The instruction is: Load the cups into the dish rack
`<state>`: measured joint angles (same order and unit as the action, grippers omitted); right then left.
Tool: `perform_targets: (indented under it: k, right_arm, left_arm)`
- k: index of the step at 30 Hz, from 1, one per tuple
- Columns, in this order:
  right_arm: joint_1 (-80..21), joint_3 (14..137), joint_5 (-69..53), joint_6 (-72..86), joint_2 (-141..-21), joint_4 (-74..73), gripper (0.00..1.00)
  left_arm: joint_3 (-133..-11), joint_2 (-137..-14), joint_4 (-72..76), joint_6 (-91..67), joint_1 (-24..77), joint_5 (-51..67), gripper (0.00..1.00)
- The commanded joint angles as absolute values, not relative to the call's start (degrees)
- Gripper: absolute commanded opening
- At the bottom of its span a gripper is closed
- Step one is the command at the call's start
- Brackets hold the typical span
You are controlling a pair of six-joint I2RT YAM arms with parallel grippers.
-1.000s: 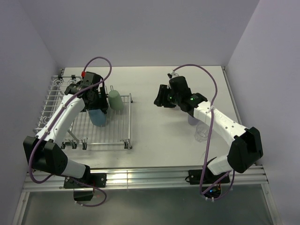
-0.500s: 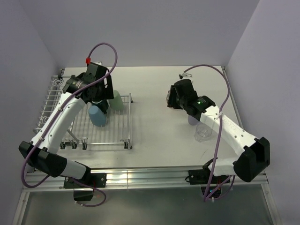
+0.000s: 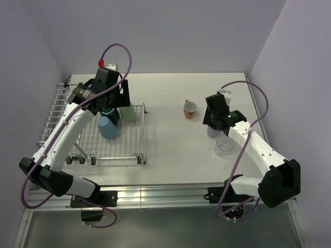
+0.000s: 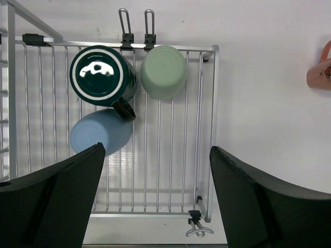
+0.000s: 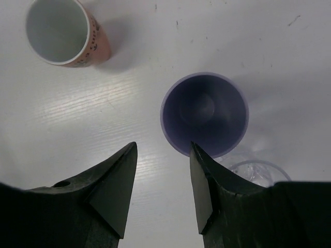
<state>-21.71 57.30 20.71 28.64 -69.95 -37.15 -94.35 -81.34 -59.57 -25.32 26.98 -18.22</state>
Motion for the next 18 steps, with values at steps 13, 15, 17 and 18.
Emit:
perform_targets:
  k: [13, 15, 17, 18]
  right_arm:
    - [-19.16, 56.43, 19.07, 27.6, -78.04, -32.7, 0.48]
    - [-19.07, 56.08, 18.98, 27.6, -79.27, -31.99, 0.46]
    - [-18.98, 55.64, 18.63, 27.69, -80.85, -30.94, 0.44]
    - [-18.9, 55.37, 18.63, 27.77, -81.73, -30.68, 0.43]
  left_arm:
    - [-93.52, -78.31, -55.37, -24.35, 27.68, -15.47, 0.89]
    - [-93.25, -78.31, -55.2, -24.35, 27.69, -15.38, 0.89]
    - [-92.73, -78.05, -55.02, -24.26, 27.69, -15.73, 0.89]
    - [-92.38, -77.96, -54.93, -24.26, 27.69, -15.82, 0.89]
